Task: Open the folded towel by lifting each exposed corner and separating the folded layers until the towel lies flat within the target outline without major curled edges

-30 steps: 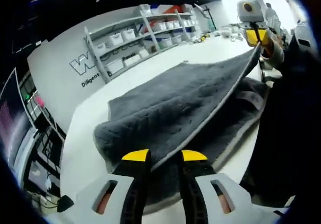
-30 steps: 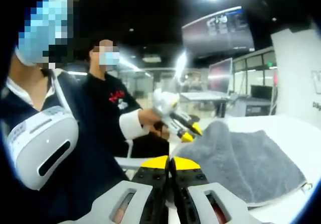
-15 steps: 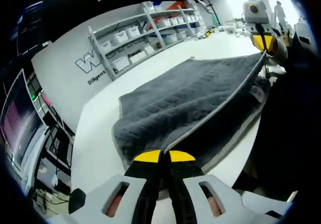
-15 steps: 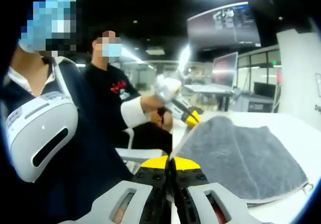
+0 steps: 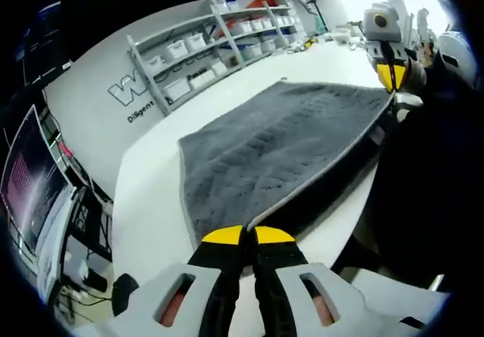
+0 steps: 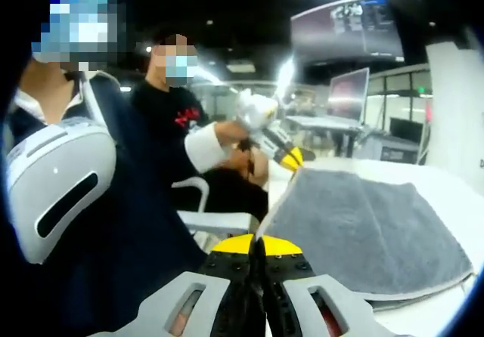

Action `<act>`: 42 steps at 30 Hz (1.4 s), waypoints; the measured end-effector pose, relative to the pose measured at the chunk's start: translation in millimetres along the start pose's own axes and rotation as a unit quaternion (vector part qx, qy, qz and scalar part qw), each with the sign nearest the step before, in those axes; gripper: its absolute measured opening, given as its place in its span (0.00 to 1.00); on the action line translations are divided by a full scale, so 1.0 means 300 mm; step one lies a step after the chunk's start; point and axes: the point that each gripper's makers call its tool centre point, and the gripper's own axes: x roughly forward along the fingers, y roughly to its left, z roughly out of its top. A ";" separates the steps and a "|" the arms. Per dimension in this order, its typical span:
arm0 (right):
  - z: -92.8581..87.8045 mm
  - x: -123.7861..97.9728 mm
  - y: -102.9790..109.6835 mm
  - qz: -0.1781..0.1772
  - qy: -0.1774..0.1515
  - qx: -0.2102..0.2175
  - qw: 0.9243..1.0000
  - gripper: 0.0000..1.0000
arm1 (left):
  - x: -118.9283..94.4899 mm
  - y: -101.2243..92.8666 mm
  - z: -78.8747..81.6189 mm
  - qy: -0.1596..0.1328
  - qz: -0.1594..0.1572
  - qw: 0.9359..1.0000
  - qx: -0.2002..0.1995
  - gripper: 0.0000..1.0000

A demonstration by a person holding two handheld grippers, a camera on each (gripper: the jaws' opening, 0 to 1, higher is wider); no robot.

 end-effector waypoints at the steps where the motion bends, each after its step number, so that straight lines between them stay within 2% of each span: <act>1: -0.022 0.004 -0.002 -0.003 0.015 -0.007 1.000 0.00 | 0.001 -0.013 -0.016 0.011 -0.010 1.000 0.002 0.03; 6: -0.103 0.020 0.005 0.002 0.063 -0.015 0.998 0.00 | 0.021 -0.048 -0.052 0.028 -0.036 0.999 -0.012 0.03; 9: -0.131 0.028 0.009 0.002 0.072 -0.024 0.997 0.00 | 0.027 -0.058 -0.062 0.030 -0.043 0.998 -0.023 0.03; 13: -0.140 0.028 0.008 0.001 0.076 -0.022 0.997 0.00 | 0.022 -0.057 -0.061 0.027 -0.046 0.998 -0.041 0.03; 18: -0.156 0.039 0.010 0.001 0.086 -0.026 0.996 0.00 | 0.023 -0.058 -0.067 0.029 -0.048 0.998 -0.042 0.04; 19: -0.169 0.044 0.013 0.003 0.095 -0.038 0.995 0.00 | 0.023 -0.059 -0.068 0.029 -0.049 0.997 -0.043 0.04; 24: -0.167 0.041 0.014 0.005 0.094 -0.044 0.995 0.01 | 0.024 -0.057 -0.069 0.026 -0.052 0.997 -0.046 0.11; 25: -0.144 0.027 0.018 0.015 0.079 -0.066 0.995 0.04 | 0.013 -0.064 -0.067 0.021 -0.064 0.996 -0.055 0.12; 28: -0.123 0.020 0.016 0.017 0.065 -0.074 0.995 0.09 | 0.006 -0.065 -0.066 0.019 -0.068 0.996 -0.059 0.16; 31: -0.080 -0.010 0.002 0.015 0.046 -0.067 0.997 0.11 | -0.010 -0.063 -0.057 0.007 -0.073 0.994 -0.080 0.18; 32: -0.038 -0.040 -0.019 0.011 0.026 -0.062 0.998 0.12 | -0.026 -0.044 -0.040 -0.014 -0.069 0.993 -0.100 0.19; 36: -0.021 -0.053 -0.041 0.001 0.020 -0.058 0.998 0.16 | -0.033 -0.033 -0.028 -0.027 -0.062 0.992 -0.102 0.24; 38: 0.012 -0.086 -0.129 -0.046 0.006 -0.034 0.998 0.17 | -0.035 -0.005 -0.026 -0.029 -0.042 0.992 -0.111 0.25; 40: 0.021 -0.097 -0.161 -0.060 0.001 -0.025 0.998 0.17 | -0.034 0.012 -0.027 -0.032 -0.032 0.991 -0.124 0.27; 42: 0.029 -0.122 -0.231 -0.085 -0.008 -0.005 0.996 0.18 | -0.032 0.042 -0.032 -0.038 -0.015 0.987 -0.152 0.30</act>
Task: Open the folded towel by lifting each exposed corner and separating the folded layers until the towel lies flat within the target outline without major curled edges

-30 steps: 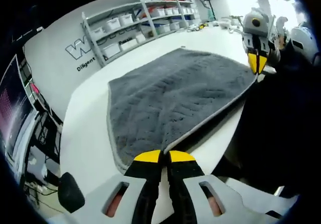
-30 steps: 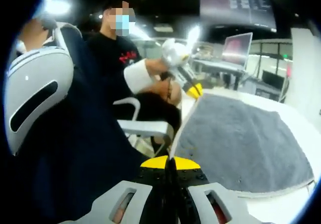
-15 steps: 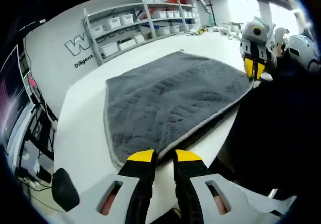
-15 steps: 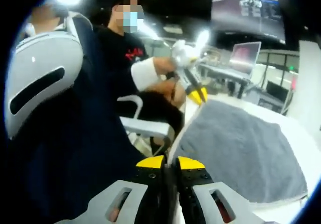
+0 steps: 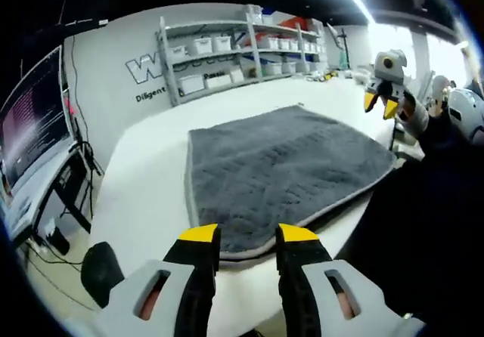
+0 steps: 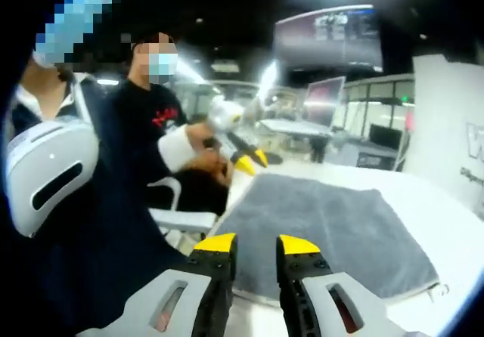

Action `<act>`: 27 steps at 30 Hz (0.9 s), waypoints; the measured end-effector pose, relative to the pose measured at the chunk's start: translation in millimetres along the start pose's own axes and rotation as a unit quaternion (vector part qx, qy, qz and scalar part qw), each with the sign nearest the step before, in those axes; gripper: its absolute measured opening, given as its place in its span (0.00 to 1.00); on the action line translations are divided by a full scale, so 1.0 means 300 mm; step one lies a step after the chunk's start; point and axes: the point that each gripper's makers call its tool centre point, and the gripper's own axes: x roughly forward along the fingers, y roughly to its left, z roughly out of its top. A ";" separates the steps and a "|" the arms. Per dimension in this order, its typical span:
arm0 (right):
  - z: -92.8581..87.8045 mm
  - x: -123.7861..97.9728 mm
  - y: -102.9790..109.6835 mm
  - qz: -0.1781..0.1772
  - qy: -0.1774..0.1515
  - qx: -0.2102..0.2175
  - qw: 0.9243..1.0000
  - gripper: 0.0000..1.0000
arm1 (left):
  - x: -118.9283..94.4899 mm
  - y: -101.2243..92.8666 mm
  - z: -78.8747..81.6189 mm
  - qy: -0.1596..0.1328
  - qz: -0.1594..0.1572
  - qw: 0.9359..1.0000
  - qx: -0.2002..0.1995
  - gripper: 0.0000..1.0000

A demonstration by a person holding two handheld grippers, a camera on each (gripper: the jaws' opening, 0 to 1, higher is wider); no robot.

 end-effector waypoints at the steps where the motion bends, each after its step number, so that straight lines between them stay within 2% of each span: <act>1: 0.005 -0.004 -0.026 -0.012 -0.006 0.007 1.000 0.18 | 0.000 0.009 -0.001 -0.001 0.006 1.000 -0.011 0.31; 7: 0.004 -0.019 -0.142 -0.041 -0.015 0.020 0.999 0.19 | -0.001 0.046 0.030 -0.038 0.026 0.997 -0.070 0.39; 9: -0.002 -0.017 -0.182 -0.047 -0.014 0.033 0.998 0.19 | 0.001 0.047 0.033 -0.041 0.025 0.995 -0.086 0.41; 14: -0.001 -0.015 -0.239 -0.061 -0.012 0.033 0.998 0.20 | 0.008 0.070 0.027 -0.046 0.037 0.992 -0.112 0.45; 17: 0.007 -0.024 -0.286 -0.076 -0.011 0.032 0.997 0.22 | 0.007 0.079 0.036 -0.064 0.034 0.984 -0.162 0.46; 23: 0.020 -0.069 -0.435 -0.125 -0.014 0.043 0.991 0.26 | 0.001 0.090 0.034 -0.069 0.037 0.983 -0.168 0.41; 27: 0.004 -0.090 -0.506 -0.147 -0.012 0.057 0.987 0.27 | 0.008 0.085 0.027 -0.068 0.036 0.982 -0.175 0.41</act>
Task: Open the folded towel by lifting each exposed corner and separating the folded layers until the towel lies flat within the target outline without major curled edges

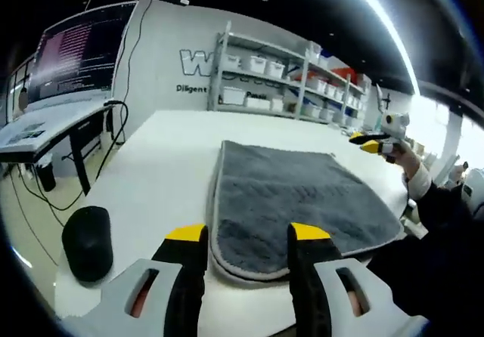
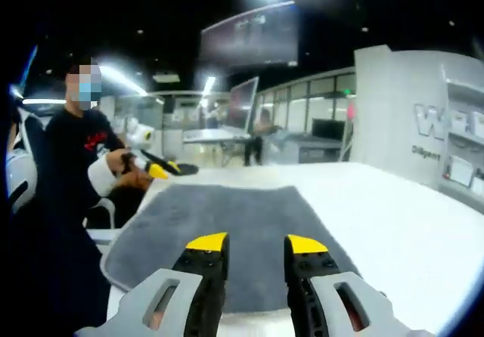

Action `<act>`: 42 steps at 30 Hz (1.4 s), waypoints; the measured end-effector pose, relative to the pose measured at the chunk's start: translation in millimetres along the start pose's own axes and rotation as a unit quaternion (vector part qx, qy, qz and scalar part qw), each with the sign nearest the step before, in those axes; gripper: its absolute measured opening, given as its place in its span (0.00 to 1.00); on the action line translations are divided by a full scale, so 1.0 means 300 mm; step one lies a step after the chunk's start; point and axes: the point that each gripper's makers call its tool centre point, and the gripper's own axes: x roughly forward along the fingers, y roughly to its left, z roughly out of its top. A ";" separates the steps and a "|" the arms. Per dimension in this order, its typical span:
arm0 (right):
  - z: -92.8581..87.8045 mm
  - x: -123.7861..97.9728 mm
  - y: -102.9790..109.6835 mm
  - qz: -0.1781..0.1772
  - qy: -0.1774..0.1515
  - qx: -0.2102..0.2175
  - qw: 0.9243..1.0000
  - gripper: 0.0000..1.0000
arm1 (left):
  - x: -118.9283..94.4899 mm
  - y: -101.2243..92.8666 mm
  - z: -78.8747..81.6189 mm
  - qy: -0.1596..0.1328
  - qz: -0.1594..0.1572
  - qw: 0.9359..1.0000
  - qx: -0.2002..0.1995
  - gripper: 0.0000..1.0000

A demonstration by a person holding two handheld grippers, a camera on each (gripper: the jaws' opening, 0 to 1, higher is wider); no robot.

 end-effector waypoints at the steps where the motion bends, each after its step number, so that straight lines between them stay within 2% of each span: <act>1: -0.002 0.000 -0.010 -0.003 0.001 0.001 1.000 0.27 | 0.001 0.003 -0.001 0.000 0.002 1.000 -0.001 0.41; 5: -0.032 0.002 -0.069 -0.027 0.019 -0.004 0.999 0.26 | 0.005 0.007 -0.003 0.002 0.006 1.000 -0.010 0.39; 14: -0.079 0.019 -0.157 -0.065 0.041 -0.002 0.997 0.26 | 0.006 0.021 -0.027 0.023 0.017 1.000 0.002 0.34; 18: -0.100 0.029 -0.194 -0.076 0.051 0.003 0.996 0.25 | 0.009 0.026 -0.039 0.033 0.021 0.999 0.005 0.34; 29: -0.175 0.041 -0.285 -0.100 0.080 -0.004 0.992 0.23 | 0.002 0.019 -0.031 0.033 0.018 0.999 -0.007 0.34; 38: -0.208 0.043 -0.328 -0.109 0.071 0.001 0.991 0.23 | 0.014 0.026 -0.057 0.052 0.026 0.998 0.007 0.35; 42: -0.216 0.045 -0.340 -0.117 0.071 -0.003 0.991 0.23 | 0.014 0.036 -0.079 0.071 0.037 0.997 0.021 0.35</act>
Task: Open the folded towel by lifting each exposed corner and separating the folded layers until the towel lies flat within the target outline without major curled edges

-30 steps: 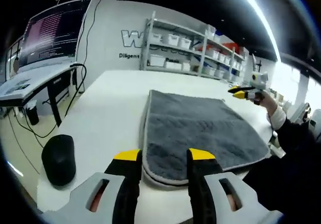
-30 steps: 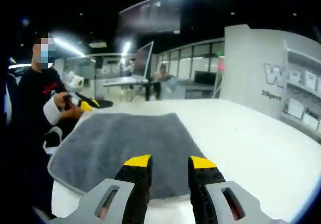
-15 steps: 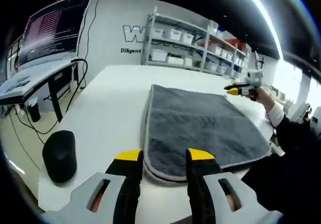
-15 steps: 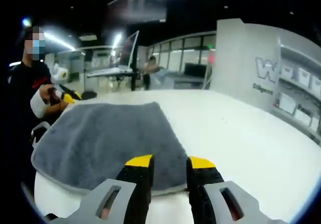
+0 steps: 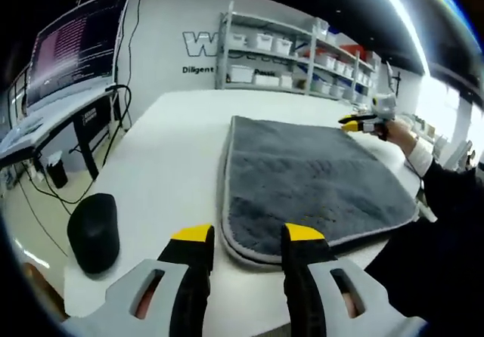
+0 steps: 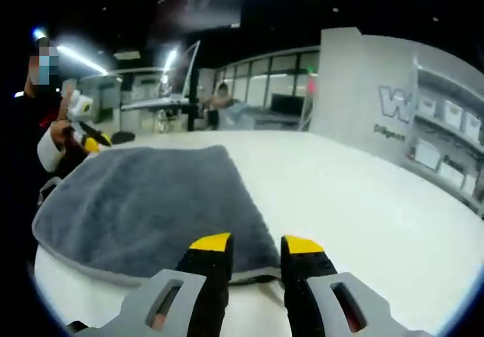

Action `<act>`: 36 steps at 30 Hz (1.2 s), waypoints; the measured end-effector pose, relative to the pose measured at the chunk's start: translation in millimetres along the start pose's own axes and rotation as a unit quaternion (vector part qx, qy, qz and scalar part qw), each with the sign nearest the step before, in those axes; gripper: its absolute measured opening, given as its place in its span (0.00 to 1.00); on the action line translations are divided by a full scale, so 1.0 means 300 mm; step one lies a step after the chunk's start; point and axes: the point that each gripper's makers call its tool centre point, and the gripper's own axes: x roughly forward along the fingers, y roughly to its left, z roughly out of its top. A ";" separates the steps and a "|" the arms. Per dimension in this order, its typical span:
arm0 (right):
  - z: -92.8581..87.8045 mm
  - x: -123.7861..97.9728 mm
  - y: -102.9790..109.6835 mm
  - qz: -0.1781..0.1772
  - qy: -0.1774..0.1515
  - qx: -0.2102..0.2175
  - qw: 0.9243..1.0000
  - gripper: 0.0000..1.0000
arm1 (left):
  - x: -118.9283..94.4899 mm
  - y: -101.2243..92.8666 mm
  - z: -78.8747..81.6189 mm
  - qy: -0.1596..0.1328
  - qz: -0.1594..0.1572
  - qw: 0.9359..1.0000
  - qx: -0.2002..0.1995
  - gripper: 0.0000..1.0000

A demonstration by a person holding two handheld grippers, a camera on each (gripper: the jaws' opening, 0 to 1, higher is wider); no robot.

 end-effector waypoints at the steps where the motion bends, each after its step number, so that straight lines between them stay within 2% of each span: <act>1: 0.003 0.000 -0.003 -0.003 -0.003 -0.003 1.000 0.23 | 0.000 0.000 -0.006 0.004 0.000 1.000 0.004 0.35; 5: 0.007 0.005 -0.012 -0.006 -0.009 0.003 1.000 0.23 | -0.002 0.005 -0.013 0.004 -0.003 1.000 0.000 0.33; 12: -0.034 0.030 -0.018 -0.013 0.011 -0.001 1.000 0.23 | 0.006 0.010 -0.045 0.015 -0.005 1.000 0.003 0.27; 18: -0.068 0.043 -0.023 -0.017 0.028 -0.002 0.999 0.20 | 0.016 0.015 -0.047 0.001 -0.007 1.000 0.003 0.23; 26: -0.082 0.034 -0.036 -0.028 0.039 -0.001 0.999 0.15 | 0.017 0.026 -0.045 -0.009 -0.002 1.000 -0.001 0.17; 33: -0.096 0.036 -0.036 -0.022 0.041 0.025 0.999 0.11 | 0.029 0.024 -0.038 -0.006 0.004 1.000 0.007 0.11; 36: -0.097 0.033 -0.030 -0.021 0.041 0.010 0.999 0.09 | 0.040 0.024 -0.033 -0.005 0.008 1.000 0.015 0.06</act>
